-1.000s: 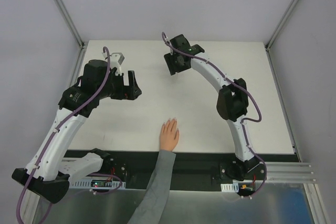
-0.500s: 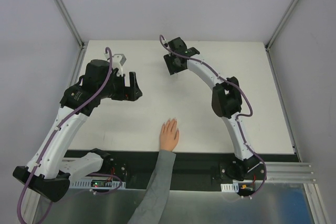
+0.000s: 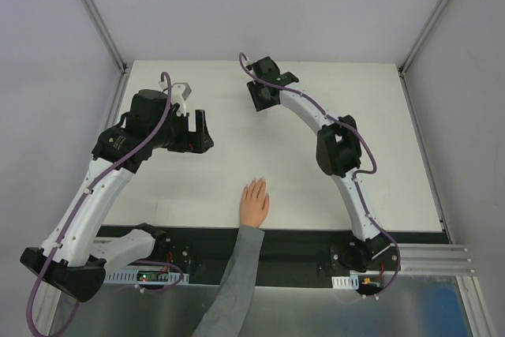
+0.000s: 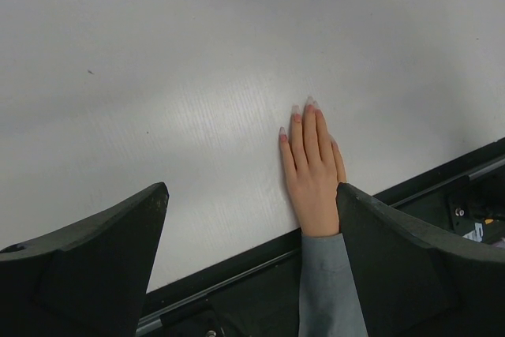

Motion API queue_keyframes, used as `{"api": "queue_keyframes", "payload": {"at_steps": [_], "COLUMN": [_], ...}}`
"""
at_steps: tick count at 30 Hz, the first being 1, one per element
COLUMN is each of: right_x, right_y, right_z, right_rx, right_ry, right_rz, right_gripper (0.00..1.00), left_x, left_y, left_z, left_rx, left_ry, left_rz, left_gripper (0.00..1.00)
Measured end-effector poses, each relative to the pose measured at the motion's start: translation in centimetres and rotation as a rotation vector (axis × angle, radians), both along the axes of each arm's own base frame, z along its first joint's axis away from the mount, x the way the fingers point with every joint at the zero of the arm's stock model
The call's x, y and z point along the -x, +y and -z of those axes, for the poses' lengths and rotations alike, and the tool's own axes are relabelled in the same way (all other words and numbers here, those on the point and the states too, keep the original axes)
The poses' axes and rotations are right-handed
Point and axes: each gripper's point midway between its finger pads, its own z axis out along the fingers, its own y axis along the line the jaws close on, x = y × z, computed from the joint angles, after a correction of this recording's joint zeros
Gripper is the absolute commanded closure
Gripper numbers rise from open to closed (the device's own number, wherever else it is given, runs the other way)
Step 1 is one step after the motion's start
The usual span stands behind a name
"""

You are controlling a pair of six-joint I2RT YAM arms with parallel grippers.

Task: Paint the nails

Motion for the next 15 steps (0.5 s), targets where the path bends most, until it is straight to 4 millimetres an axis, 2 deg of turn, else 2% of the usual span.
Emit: {"api": "queue_keyframes", "payload": {"at_steps": [5,11,15], "right_x": [-0.06,-0.24,-0.34], "right_y": [0.03,0.12,0.2], "right_z": [0.21,0.75,0.73], "right_rx": [0.001,0.005,0.001], "right_ry": [0.001,0.004,0.001], "right_rz": [0.0,0.0,0.002], "right_gripper": [0.64,0.81,0.99], "left_x": [0.0,0.05,0.14], "left_y": [0.02,0.05,0.08], "left_z": [0.01,0.06,0.14], "left_rx": [-0.002,-0.004,-0.006], "left_ry": [-0.001,0.001,0.006], "left_rz": [0.002,0.002,0.003], "left_gripper": [0.13,0.13,0.13]}}
